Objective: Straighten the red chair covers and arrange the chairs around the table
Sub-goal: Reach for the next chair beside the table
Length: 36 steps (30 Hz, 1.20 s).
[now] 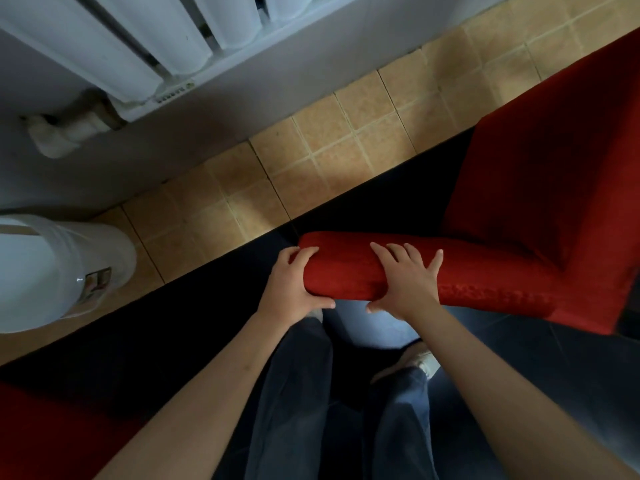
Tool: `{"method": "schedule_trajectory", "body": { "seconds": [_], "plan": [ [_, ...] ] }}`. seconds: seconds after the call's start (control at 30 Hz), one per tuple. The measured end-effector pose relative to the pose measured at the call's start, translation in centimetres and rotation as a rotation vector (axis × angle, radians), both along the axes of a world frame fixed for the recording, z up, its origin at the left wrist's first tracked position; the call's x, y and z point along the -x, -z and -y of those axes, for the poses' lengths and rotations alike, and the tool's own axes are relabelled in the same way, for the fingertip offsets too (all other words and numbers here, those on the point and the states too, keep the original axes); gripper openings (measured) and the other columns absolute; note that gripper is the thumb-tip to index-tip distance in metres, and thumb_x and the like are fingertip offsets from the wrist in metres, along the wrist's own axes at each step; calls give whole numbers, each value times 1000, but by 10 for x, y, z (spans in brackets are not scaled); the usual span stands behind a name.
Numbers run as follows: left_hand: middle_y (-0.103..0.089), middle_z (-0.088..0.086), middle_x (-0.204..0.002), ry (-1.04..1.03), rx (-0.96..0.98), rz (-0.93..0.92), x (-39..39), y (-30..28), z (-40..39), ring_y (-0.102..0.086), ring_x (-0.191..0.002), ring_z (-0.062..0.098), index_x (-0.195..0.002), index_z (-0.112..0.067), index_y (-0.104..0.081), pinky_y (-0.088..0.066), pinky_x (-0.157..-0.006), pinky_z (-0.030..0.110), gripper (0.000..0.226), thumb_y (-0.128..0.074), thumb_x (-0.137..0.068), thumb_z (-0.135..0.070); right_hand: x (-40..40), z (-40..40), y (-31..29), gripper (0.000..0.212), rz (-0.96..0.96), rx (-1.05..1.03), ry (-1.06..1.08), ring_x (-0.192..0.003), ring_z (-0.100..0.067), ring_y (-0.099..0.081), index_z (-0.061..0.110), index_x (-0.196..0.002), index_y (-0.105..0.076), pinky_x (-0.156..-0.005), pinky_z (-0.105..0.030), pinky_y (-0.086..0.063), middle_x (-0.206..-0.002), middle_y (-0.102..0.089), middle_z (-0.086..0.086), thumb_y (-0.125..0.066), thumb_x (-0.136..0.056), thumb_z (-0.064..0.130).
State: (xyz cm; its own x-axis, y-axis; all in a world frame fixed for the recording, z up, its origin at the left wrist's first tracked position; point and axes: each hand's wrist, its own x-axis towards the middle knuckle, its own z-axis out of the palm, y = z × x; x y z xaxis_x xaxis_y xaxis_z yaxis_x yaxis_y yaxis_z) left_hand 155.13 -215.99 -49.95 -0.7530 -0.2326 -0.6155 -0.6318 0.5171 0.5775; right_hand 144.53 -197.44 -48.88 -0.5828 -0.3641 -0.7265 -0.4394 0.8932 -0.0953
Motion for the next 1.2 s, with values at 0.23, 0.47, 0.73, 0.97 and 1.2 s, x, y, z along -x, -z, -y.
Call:
{"method": "schedule_trajectory", "body": {
  "seconds": [0.23, 0.47, 0.73, 0.97, 1.2],
  "plan": [
    [-41, 0, -138, 68, 3, -29, -3, 3, 9, -48, -122, 20, -141, -28, -41, -41, -99, 35, 103, -92, -52, -33, 9, -14, 5, 125, 1, 92, -108, -145, -23, -18, 27, -153, -6, -116, -53, -3, -155, -26, 4, -81, -58, 59],
    [-39, 0, -140, 157, 19, -15, -1, 5, 13, -50, -121, 24, -145, -27, -35, -43, -96, 35, 107, -91, -54, -31, 11, -11, 6, 125, -2, -9, -120, -144, -34, -16, 32, -153, -2, -109, -68, -1, -156, -24, 0, -77, -58, 65],
    [-37, 1, -143, 218, 22, 2, 0, 6, 17, -51, -120, 26, -148, -27, -29, -44, -93, 36, 111, -90, -56, -33, 14, -19, 8, 131, 12, 77, -141, -143, -28, -20, 25, -154, -1, -113, -61, -1, -152, -28, -3, -84, -57, 55],
    [-38, 4, -147, 246, 39, 37, 2, 5, 18, -49, -126, 25, -148, -22, -28, -41, -101, 38, 110, -90, -58, -31, 14, -15, 10, 115, -31, 42, -161, -137, -24, -33, 18, -151, -18, -117, -51, -12, -147, -39, 0, -78, -62, 60],
    [-43, 4, -142, 242, 52, -20, 0, 5, 20, -52, -121, 26, -146, -25, -34, -45, -96, 39, 107, -89, -55, -40, 14, -17, 11, 113, -40, 41, -158, -135, -23, -35, 20, -148, -24, -116, -49, -17, -145, -41, 2, -77, -59, 66]
  ]
}}
